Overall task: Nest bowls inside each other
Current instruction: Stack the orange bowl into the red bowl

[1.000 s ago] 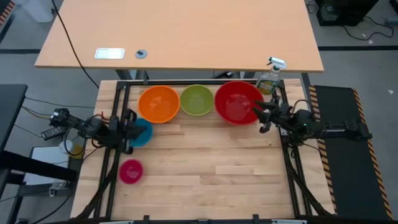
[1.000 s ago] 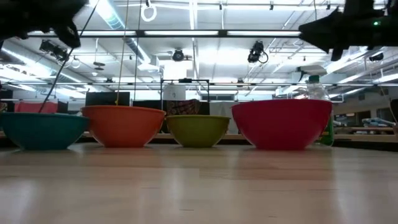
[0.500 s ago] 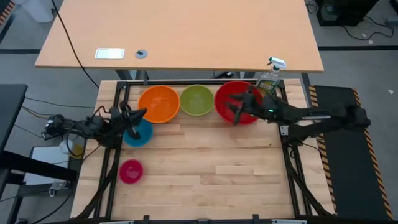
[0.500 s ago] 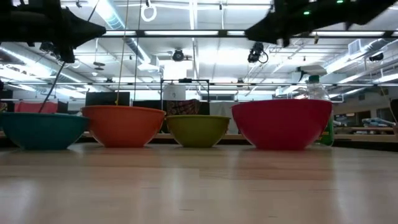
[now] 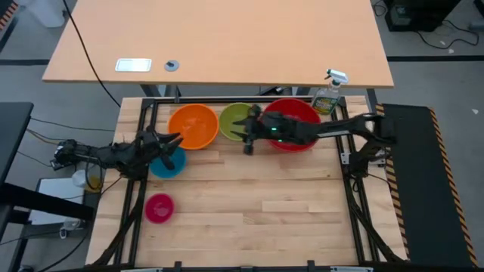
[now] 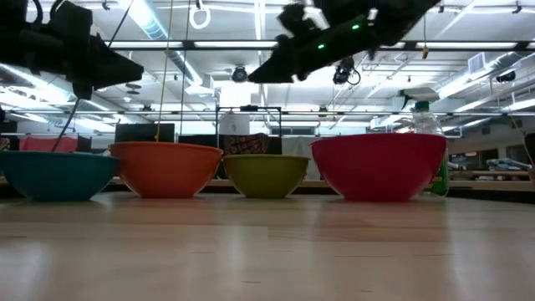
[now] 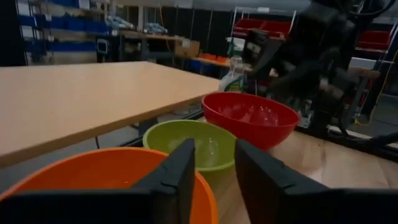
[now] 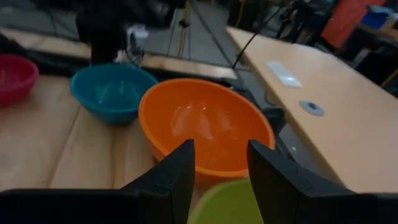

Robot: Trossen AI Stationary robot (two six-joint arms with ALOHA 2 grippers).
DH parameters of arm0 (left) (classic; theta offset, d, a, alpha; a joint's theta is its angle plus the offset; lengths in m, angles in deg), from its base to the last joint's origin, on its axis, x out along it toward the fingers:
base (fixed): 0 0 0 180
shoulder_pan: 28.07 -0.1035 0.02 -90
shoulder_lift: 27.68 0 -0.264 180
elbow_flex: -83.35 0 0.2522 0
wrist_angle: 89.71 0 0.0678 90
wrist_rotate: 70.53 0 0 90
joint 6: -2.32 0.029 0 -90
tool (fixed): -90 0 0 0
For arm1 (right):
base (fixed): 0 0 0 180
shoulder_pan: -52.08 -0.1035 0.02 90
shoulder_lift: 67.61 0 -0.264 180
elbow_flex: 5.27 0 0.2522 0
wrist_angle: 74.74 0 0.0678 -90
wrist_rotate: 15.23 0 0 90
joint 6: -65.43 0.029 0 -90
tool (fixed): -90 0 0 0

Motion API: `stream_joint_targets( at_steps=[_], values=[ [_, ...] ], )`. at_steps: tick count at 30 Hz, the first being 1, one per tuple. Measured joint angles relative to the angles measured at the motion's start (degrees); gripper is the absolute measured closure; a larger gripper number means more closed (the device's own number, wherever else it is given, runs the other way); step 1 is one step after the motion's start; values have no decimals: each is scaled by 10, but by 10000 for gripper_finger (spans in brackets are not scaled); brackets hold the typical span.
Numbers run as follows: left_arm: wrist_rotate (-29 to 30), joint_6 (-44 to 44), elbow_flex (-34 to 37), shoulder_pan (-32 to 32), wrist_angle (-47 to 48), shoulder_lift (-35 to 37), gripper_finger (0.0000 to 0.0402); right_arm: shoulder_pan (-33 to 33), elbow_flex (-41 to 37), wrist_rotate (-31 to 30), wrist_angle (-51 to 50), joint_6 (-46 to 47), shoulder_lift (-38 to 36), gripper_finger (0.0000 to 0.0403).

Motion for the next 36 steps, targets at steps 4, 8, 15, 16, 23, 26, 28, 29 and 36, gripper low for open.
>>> stream_joint_targets(
  at_steps=[4, 8, 15, 16, 23, 26, 28, 29, 36],
  values=[
    [-2, -42, -54, 0, 102, -19, 246, 0, 80, 21, -38, -23, 74, 249],
    [-3, -78, -91, 0, 153, -46, 238, -1, 155, 24, -84, -63, 135, 249],
    [-4, -87, -99, 0, 163, -102, 237, -11, 281, 12, -201, -147, 222, 236],
    [-4, -87, -99, 0, 162, -110, 237, -14, 296, 6, -217, -158, 233, 228],
    [-31, -73, -99, 0, 163, -136, 237, -33, 396, -69, -293, -245, 315, 163],
    [-31, -70, -99, 0, 163, -138, 237, -41, 420, -90, -308, -282, 341, 158],
    [-31, -69, -99, 0, 163, -139, 237, -45, 427, -97, -312, -299, 353, 162],
    [-31, -69, -99, 0, 163, -139, 237, -46, 429, -103, -310, -304, 358, 166],
    [-31, -52, -99, 0, 160, -139, 237, -46, 429, -111, -305, -303, 368, 227]
  ],
)
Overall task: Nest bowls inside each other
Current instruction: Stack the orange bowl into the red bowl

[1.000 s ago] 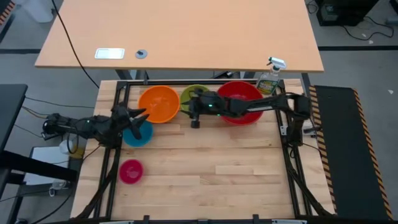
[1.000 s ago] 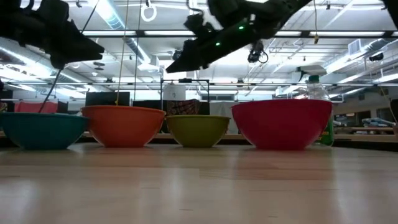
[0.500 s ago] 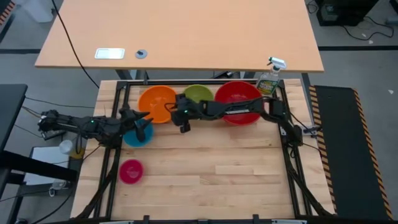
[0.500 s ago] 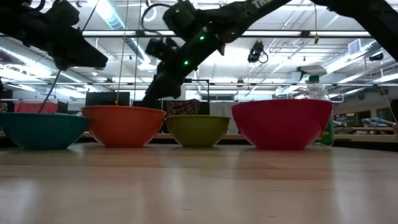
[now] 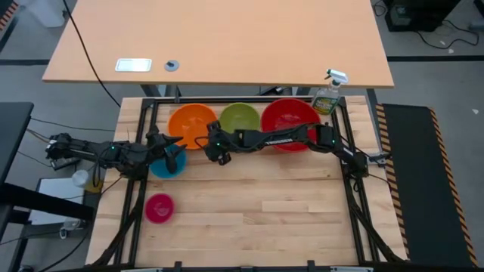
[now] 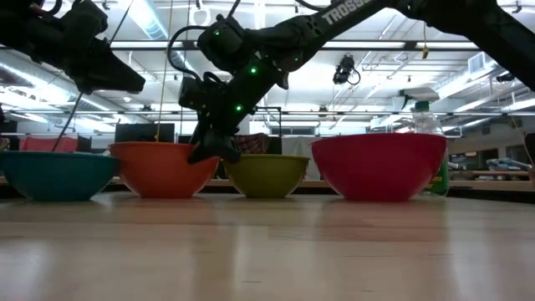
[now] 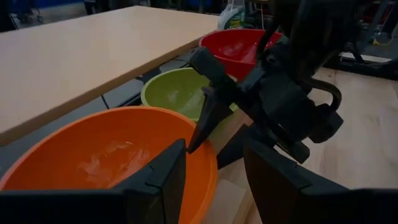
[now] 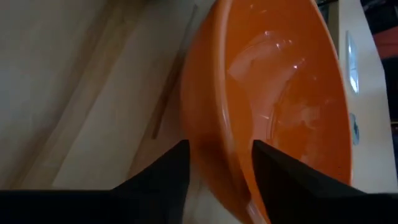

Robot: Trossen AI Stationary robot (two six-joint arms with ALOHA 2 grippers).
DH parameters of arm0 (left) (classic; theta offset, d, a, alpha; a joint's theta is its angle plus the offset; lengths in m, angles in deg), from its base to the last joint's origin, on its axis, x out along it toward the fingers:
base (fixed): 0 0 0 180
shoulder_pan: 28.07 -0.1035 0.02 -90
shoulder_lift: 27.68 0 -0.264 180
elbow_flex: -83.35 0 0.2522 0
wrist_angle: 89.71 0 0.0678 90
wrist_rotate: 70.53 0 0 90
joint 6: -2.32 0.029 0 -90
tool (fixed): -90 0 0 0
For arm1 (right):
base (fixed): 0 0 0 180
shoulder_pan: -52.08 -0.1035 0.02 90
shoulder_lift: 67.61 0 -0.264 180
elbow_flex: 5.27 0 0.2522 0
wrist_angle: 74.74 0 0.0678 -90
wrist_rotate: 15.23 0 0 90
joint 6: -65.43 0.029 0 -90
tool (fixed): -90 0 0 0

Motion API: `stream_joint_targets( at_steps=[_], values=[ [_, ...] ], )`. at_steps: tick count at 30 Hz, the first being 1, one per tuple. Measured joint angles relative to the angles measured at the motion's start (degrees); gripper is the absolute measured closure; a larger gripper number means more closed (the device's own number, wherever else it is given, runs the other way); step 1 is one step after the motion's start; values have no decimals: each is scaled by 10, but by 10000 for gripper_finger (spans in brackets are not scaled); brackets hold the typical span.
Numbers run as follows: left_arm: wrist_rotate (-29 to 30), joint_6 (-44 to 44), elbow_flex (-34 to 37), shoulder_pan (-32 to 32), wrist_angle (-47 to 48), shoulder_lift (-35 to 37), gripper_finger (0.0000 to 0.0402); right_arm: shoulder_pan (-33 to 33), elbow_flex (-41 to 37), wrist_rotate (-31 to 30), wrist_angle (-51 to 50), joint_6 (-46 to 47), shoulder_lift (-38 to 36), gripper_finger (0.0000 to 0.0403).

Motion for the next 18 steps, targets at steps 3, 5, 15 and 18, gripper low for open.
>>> stream_joint_targets(
  at_steps=[3, 5, 15, 18],
  values=[
    [0, 12, 0, 0, -7, 0, 237, 2, 0, 5, -1, 0, 1, 265],
    [0, 22, 0, 0, -8, 0, 237, 3, 0, 11, 2, 1, 1, 290],
    [0, 28, 0, 0, -7, 0, 237, 12, -1, 25, 10, -21, 1, 367],
    [0, 31, 0, 0, -7, 0, 237, 12, -1, 25, 19, -40, 1, 370]
  ],
)
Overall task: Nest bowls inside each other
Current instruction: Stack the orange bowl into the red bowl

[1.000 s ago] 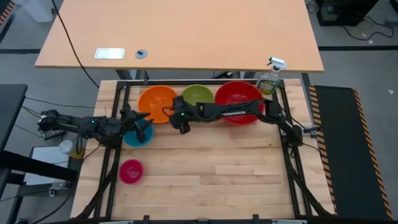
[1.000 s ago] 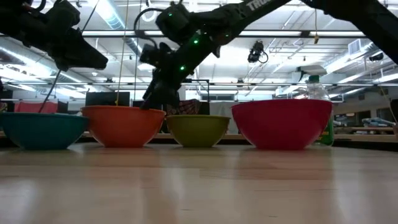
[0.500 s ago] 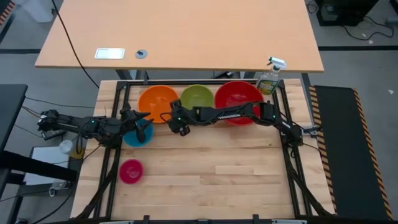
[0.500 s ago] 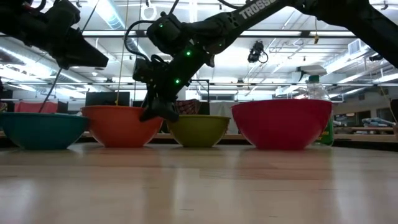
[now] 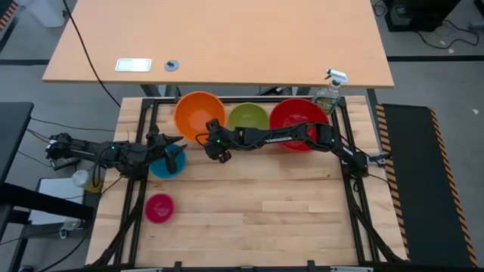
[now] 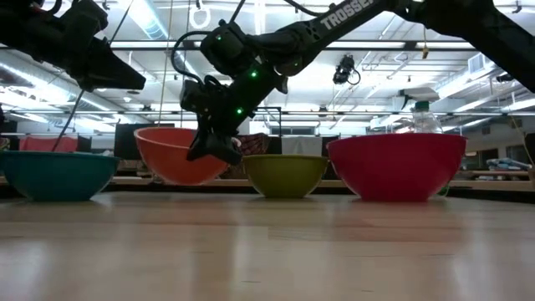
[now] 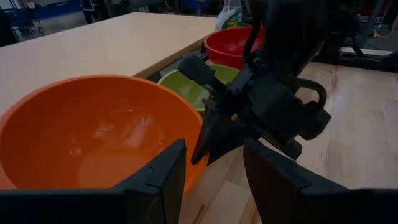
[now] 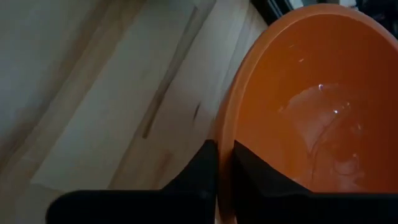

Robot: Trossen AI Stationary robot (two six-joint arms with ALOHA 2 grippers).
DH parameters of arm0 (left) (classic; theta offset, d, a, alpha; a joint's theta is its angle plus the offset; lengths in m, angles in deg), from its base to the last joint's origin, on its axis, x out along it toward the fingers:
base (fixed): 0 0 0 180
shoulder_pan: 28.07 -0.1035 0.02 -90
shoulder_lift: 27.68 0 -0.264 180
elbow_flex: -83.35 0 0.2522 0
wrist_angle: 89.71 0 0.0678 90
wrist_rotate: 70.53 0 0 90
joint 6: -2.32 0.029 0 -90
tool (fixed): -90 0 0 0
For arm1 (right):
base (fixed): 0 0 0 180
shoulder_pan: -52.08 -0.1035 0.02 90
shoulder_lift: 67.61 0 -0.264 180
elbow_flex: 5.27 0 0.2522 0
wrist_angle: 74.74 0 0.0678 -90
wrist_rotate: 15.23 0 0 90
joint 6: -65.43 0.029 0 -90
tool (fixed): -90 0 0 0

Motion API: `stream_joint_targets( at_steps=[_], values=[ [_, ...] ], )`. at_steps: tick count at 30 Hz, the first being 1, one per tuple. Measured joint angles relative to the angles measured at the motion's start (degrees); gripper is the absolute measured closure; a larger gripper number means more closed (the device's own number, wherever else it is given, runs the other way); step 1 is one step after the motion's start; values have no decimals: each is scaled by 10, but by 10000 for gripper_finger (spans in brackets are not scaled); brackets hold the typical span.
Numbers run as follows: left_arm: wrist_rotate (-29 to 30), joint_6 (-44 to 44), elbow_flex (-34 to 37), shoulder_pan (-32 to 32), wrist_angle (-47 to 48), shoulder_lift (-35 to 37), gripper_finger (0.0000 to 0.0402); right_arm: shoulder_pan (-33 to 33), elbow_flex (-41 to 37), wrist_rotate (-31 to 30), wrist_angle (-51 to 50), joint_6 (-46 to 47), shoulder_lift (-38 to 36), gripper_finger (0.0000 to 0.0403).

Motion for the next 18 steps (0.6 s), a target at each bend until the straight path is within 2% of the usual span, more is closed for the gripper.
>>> stream_joint_targets(
  at_steps=[6, 10, 18],
  values=[
    [0, 0, 0, 0, 0, 0, 237, -2, 0, -3, 25, -37, 0, 369],
    [0, 0, 0, 0, 0, 0, 237, -2, 4, -28, 29, -52, -3, 369],
    [-1, -7, 0, 0, 0, 0, 237, -2, 62, -104, -9, -52, -7, 369]
  ],
)
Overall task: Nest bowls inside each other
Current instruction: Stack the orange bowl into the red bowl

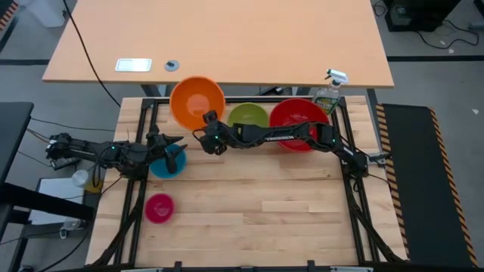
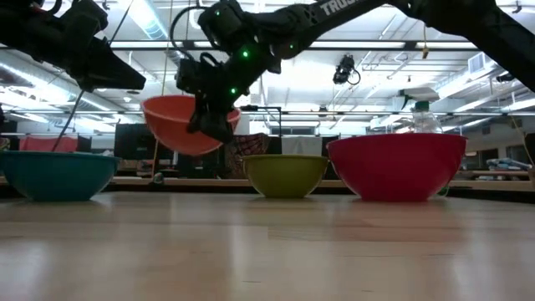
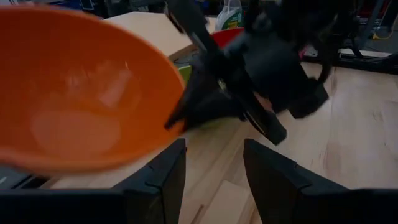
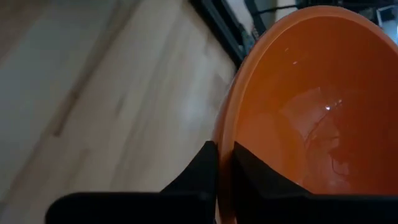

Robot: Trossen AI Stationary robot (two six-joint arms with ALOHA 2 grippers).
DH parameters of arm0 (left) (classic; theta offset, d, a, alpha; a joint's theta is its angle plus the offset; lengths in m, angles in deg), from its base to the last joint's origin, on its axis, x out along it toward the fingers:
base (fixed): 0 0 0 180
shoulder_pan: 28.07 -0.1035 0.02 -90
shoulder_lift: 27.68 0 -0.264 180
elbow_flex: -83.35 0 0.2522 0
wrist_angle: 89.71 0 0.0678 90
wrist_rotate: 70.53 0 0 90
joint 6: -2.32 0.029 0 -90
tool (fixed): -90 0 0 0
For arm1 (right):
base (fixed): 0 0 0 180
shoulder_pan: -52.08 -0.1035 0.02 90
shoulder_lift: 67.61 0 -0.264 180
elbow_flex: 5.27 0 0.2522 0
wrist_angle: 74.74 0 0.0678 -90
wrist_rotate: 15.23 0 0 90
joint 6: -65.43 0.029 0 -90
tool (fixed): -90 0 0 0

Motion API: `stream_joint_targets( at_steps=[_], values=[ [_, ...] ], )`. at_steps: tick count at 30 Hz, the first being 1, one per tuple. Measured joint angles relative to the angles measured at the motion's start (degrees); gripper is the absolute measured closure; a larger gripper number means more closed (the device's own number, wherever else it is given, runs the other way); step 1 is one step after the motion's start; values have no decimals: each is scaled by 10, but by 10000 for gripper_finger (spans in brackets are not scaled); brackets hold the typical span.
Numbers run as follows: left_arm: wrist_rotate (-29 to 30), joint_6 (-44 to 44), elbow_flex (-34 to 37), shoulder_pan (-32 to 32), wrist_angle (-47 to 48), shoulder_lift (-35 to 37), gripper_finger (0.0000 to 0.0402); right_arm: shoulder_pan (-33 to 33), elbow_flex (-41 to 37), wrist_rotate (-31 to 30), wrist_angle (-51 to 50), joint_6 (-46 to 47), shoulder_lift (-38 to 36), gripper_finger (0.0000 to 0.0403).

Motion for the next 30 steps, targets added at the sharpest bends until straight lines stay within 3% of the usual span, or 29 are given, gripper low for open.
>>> stream_joint_targets(
  at_steps=[9, 12, 17, 21, 26, 30],
  values=[
    [0, -10, 0, 0, 2, 0, 237, 5, 58, -88, -74, 5, -11, 369],
    [0, -10, 0, 0, 9, 0, 237, 6, 58, -118, -124, 44, -39, 369],
    [0, -12, 0, 0, 13, 0, 237, 9, 46, -118, -217, 143, -113, 369],
    [0, -12, 0, 0, 13, 0, 237, 9, -19, -124, -243, 199, -191, 369],
    [0, -12, 0, 0, 13, 0, 237, -6, -157, -179, -244, 265, -300, 369],
    [1, -5, 0, 0, 9, 0, 237, -13, -265, -180, -261, 353, -388, 369]
  ],
)
